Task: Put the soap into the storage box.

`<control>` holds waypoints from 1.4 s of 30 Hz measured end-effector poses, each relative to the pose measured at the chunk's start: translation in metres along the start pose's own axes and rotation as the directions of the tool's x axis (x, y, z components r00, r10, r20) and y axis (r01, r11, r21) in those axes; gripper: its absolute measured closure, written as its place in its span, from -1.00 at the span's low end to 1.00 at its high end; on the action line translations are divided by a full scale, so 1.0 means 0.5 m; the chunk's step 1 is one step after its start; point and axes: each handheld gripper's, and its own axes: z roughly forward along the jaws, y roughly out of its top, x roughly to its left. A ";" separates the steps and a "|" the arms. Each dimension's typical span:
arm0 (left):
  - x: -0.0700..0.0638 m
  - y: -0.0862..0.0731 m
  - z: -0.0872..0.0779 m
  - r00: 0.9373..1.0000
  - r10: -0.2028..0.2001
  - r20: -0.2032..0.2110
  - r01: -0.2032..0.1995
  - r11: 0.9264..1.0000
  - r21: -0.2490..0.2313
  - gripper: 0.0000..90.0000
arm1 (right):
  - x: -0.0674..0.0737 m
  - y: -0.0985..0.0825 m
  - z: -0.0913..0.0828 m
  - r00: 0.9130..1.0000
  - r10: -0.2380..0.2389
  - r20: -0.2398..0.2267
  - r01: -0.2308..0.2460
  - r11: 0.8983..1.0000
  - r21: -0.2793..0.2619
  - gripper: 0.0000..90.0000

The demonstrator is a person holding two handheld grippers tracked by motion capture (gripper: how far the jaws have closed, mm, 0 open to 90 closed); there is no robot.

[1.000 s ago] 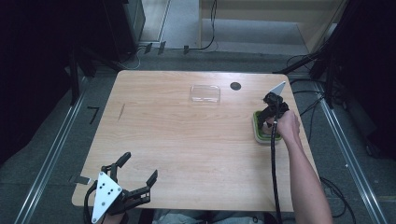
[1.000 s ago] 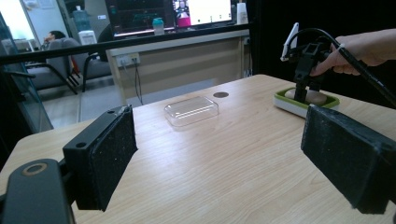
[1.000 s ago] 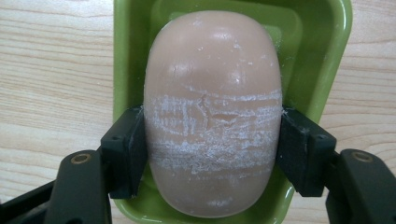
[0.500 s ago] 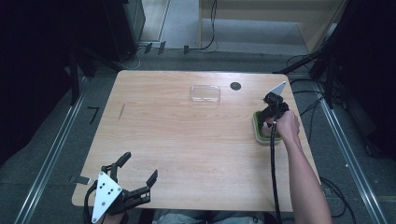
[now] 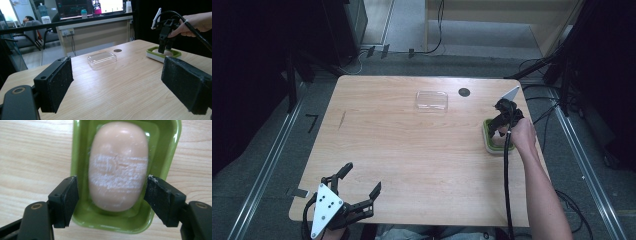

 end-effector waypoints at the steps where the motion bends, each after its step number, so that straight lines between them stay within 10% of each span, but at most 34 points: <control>1: 0.000 0.000 0.000 1.000 -0.001 0.001 0.001 1.000 -0.001 -0.75 | 0.002 -0.003 -0.003 1.000 -0.006 -0.003 0.006 1.000 -0.008 -0.43; 16: -0.002 0.000 -0.001 1.000 0.005 0.000 -0.005 1.000 -0.002 -0.76 | 0.021 -0.068 -0.028 0.993 -0.116 -0.033 0.115 0.993 -0.036 -0.77; 42: -0.003 0.001 -0.002 1.000 0.009 0.001 -0.009 1.000 -0.001 -0.75 | 0.080 -0.200 -0.071 0.951 -0.311 0.007 0.311 0.950 -0.037 -0.85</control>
